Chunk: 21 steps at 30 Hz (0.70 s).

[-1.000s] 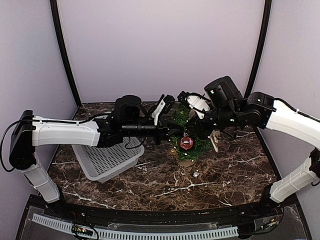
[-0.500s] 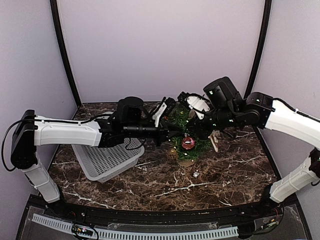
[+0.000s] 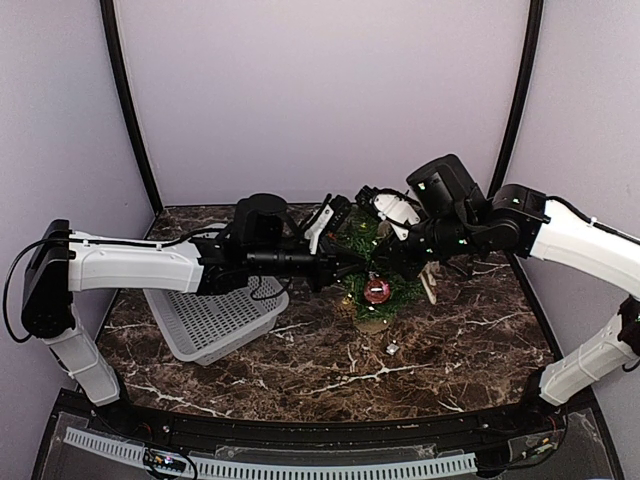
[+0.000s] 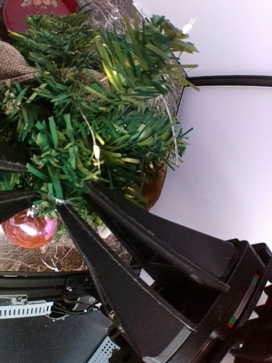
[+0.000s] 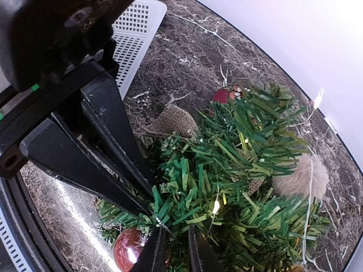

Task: Decorate the small christmas tree

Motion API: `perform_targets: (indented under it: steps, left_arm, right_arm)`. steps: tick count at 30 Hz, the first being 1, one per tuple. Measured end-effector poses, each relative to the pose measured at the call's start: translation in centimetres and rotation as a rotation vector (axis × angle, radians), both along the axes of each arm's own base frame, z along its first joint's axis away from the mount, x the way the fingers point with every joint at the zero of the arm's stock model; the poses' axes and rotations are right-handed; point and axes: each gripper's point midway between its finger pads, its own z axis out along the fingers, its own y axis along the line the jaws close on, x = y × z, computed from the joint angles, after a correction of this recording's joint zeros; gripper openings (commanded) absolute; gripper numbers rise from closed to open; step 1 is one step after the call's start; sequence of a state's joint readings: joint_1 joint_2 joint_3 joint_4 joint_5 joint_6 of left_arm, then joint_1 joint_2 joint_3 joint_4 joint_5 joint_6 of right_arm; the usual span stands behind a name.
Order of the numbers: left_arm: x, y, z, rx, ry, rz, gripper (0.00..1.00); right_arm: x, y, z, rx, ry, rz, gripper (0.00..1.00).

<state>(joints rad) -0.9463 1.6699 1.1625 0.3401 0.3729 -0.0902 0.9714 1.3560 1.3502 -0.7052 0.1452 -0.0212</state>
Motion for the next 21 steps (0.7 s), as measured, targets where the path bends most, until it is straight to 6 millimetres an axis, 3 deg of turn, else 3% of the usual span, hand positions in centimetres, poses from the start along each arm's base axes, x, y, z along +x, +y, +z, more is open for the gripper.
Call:
perform_targets:
  steps: [15,21]
  left_arm:
    - [0.1,0.2,-0.5,0.012,0.011,0.011,0.38]
    - [-0.2,0.6,-0.9,0.020,0.019,0.012,0.41]
  right_arm:
    - [-0.9,0.1,-0.1,0.007,0.014,0.020,0.25]
    - [-1.5,0.2,0.1,0.012,0.011,0.033,0.27]
